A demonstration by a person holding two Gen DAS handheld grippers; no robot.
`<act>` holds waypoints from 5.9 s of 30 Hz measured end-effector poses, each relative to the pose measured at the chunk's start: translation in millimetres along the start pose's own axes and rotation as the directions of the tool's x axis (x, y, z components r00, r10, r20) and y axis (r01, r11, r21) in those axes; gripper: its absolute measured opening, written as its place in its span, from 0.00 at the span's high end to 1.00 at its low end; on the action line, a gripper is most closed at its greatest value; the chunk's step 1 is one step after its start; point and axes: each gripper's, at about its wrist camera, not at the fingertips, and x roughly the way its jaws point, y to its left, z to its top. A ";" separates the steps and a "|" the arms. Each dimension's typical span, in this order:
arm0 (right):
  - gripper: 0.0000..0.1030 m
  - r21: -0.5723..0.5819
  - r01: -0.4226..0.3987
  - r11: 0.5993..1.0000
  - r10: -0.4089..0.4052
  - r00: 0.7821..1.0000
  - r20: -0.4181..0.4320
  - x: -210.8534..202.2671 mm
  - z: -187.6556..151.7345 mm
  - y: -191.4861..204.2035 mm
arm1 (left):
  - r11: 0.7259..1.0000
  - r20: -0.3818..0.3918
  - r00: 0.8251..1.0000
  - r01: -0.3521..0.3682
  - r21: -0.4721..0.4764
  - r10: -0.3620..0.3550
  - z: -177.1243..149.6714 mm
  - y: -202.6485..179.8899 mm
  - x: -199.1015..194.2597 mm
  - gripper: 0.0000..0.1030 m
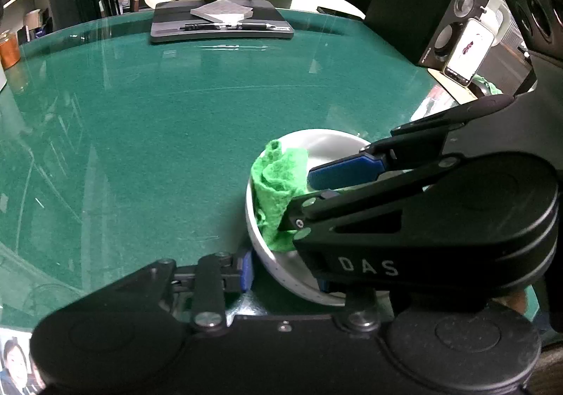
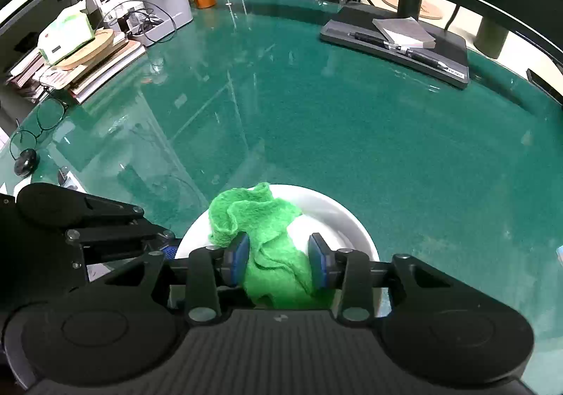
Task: Clean bowl
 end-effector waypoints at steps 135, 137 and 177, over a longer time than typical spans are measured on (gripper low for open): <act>0.89 -0.166 -0.121 0.979 0.085 0.974 -0.210 -3.0 11.3 -21.7 | 0.968 0.044 0.983 0.183 -0.170 -0.178 4.0 36.0 3.9 0.83; 0.89 -0.249 -0.131 0.960 0.071 0.969 -0.237 -6.3 7.6 -15.6 | 0.960 0.047 0.981 0.192 -0.206 -0.186 4.2 39.5 5.8 0.84; 0.90 -0.414 -0.214 0.885 0.114 0.961 -0.253 0.1 7.8 9.8 | 0.899 0.075 0.959 0.281 -0.337 -0.272 3.9 61.5 14.1 0.83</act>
